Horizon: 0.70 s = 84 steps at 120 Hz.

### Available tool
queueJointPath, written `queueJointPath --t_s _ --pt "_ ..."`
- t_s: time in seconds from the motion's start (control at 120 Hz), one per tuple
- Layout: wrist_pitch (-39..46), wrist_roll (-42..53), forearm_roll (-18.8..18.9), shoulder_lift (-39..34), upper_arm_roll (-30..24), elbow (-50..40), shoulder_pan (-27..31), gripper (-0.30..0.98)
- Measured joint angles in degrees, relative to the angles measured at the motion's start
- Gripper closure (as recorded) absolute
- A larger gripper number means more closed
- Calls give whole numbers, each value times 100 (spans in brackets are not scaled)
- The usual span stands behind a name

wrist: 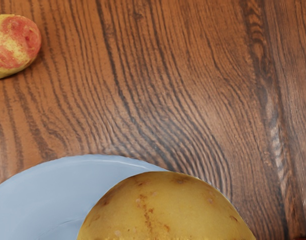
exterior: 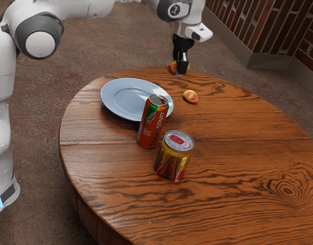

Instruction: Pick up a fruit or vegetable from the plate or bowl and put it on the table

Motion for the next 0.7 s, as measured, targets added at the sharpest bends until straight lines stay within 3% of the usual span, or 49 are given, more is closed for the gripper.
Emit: queueJointPath --t_s 0.242,0.442,0.517,0.6,0.7 --pt "855 -204 -29 852 -108 204 44 50" --pt "1359 -319 -29 1044 -114 220 40 48" --pt "1482 -336 -19 1057 -124 209 13 42" --pt "1528 -347 -15 1056 -122 198 -8 23" --pt "1484 -360 34 1031 -115 208 -15 11"
